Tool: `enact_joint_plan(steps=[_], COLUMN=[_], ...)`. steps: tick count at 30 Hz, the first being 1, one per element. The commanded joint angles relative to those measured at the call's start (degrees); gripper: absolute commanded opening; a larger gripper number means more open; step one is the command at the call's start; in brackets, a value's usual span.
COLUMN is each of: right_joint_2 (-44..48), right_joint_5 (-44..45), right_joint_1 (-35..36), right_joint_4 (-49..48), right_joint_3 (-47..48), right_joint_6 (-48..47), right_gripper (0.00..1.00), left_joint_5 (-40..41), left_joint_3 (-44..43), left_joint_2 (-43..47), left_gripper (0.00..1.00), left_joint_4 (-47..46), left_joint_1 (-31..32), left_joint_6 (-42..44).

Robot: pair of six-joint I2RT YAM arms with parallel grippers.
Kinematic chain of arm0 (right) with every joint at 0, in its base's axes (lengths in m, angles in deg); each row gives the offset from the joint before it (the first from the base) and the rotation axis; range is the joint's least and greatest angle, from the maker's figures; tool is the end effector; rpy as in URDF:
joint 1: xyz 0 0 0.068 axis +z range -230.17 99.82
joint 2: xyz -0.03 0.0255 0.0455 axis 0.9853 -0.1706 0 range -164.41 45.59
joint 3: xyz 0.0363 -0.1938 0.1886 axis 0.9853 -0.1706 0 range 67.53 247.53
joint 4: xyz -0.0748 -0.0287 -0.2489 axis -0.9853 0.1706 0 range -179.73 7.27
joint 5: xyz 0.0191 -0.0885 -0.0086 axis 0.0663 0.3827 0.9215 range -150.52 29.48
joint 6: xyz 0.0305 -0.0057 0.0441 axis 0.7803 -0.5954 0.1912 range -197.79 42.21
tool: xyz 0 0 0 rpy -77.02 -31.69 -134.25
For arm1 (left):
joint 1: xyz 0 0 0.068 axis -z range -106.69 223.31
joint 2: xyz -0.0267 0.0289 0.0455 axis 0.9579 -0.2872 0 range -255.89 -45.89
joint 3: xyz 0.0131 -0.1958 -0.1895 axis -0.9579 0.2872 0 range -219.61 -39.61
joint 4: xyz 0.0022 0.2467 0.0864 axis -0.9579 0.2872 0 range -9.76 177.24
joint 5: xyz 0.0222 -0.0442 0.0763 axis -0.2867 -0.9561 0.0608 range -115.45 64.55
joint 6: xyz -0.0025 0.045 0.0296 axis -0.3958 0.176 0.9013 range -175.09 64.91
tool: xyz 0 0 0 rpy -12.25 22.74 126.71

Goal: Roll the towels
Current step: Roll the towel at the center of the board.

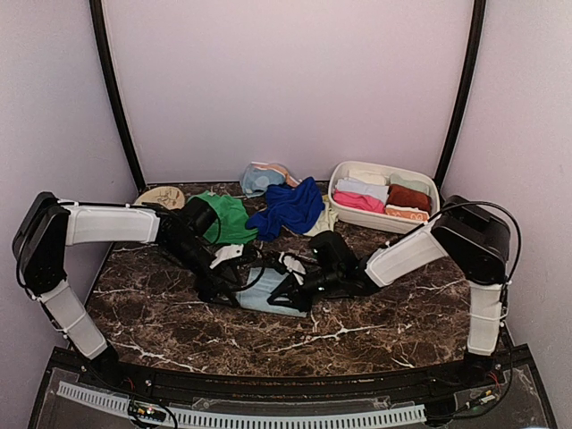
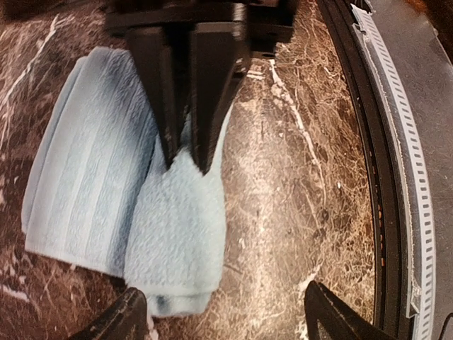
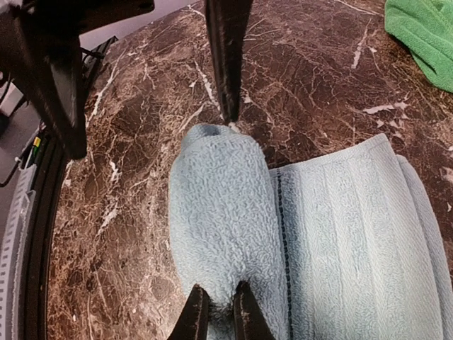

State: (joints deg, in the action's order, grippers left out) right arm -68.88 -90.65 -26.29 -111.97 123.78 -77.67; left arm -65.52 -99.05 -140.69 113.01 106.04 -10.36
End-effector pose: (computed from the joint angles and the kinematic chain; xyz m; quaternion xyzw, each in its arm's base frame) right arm 0.2180 0.3290 0.1156 -0.4943 0.7139 0.4055 0.2855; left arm 0.2520 -0.1893 0.1898 0.6278 0.6790 -0.3159 0.2124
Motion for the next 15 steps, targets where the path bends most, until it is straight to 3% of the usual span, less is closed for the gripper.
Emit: enact_joint_plan(steps=[1,8,15], right_joint_2=[-6.69,-8.01,-9.29], right_joint_5=[-7.28,-11.42,-13.10], right_joint_1=[-1.92,-4.19,-4.79], right_joint_4=[14.05,14.00,12.40], right_joint_3=[-1.73,-1.30,-0.49], right_joint_6=[6.24,9.85,12.96], right_gripper=[0.01,0.01,0.02], left_joint_5=[3.68,10.62,13.55], left_joint_3=[0.23,-2.45,-3.33], left_joint_2=[-0.10,-4.23,-8.79], left_gripper=[0.79,0.77,0.60], left_joint_4=[-3.33,-7.99,-10.62], left_joint_1=[5.30,9.87,10.17], left_joint_6=[1.66,2.05,0.43])
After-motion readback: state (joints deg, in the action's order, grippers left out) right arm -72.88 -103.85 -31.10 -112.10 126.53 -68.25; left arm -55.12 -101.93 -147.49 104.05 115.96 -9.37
